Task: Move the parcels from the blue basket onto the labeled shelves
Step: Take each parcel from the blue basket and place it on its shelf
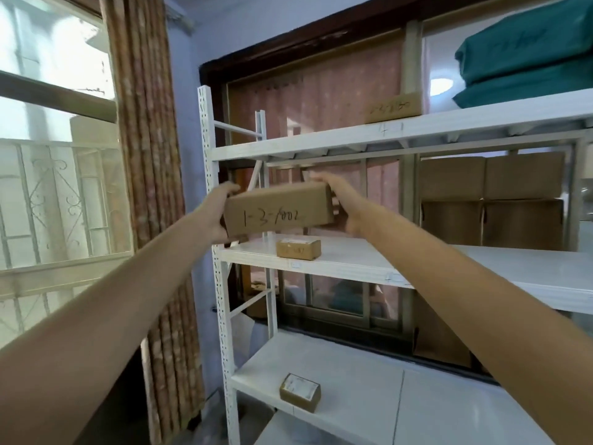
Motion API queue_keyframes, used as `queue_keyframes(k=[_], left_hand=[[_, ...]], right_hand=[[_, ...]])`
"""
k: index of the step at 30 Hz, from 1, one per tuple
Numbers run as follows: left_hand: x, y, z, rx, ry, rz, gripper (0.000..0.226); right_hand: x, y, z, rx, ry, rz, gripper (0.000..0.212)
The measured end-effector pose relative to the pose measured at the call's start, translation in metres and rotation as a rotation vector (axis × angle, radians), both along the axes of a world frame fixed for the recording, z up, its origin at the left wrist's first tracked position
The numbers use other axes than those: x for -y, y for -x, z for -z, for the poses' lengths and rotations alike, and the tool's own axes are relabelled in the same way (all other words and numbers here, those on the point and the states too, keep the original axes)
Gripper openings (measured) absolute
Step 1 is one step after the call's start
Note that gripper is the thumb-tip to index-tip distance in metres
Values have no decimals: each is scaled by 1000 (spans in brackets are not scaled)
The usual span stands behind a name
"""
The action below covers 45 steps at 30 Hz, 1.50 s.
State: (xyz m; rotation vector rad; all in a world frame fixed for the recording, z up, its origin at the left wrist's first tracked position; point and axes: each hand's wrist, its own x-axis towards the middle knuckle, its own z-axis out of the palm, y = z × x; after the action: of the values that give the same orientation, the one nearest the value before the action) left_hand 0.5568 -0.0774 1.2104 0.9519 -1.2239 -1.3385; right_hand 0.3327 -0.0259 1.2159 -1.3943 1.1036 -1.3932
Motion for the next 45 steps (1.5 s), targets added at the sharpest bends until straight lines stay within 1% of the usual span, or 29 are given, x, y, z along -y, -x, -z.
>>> queue_keyframes(k=[4,8,12,14,16,19,21,22,25,27,29,32,33,36,37,38,40,42,43,45], left_hand=[[55,-14,-46,-37,99,-120,24],[112,-22,-100,-64,190,-142,22],[168,-29,-147,-133,260,-116,28],[195,-27,-162,-161,274,-87,33],[224,-23,-173,-182,287,-54,40],[271,-19,-185,-233,298,26,45],[303,-15,-189,-257,300,68,44],[318,-12,-191,-255,304,92,44],[354,-3,-196,-242,342,191,43],[377,2,-199,-274,339,267,40],[401,5,-204,-310,333,343,39],[432,9,-207,-340,354,423,54],[440,10,-207,-334,371,445,55],[461,9,-205,-278,430,509,46],[467,9,-206,-246,459,506,46],[473,8,-208,-198,500,481,47],[481,6,-212,-58,595,386,47],[488,5,-216,65,671,308,49],[491,5,-218,120,703,285,52],[498,7,-219,199,760,268,56]], right_hand=[[67,-21,-44,47,82,-15,42],[127,-30,-92,25,200,-20,43],[176,-35,-138,-72,327,-21,37],[200,-40,-157,-116,356,25,34],[224,-43,-173,-136,368,93,37],[257,-44,-185,-123,372,211,52],[278,-44,-187,-137,369,295,66],[288,-45,-187,-141,367,331,69],[311,-44,-190,-116,357,410,60],[325,-40,-191,-83,341,445,59],[340,-37,-193,-97,334,466,57],[358,-35,-197,-156,319,476,61],[363,-35,-198,-175,313,482,62],[378,-33,-202,-234,303,519,48],[382,-32,-203,-258,299,552,49],[385,-31,-204,-293,302,605,57],[389,-24,-207,-372,336,743,81],[393,-17,-209,-420,375,818,96],[395,-14,-210,-420,384,826,97],[397,-10,-211,-412,398,832,90]])
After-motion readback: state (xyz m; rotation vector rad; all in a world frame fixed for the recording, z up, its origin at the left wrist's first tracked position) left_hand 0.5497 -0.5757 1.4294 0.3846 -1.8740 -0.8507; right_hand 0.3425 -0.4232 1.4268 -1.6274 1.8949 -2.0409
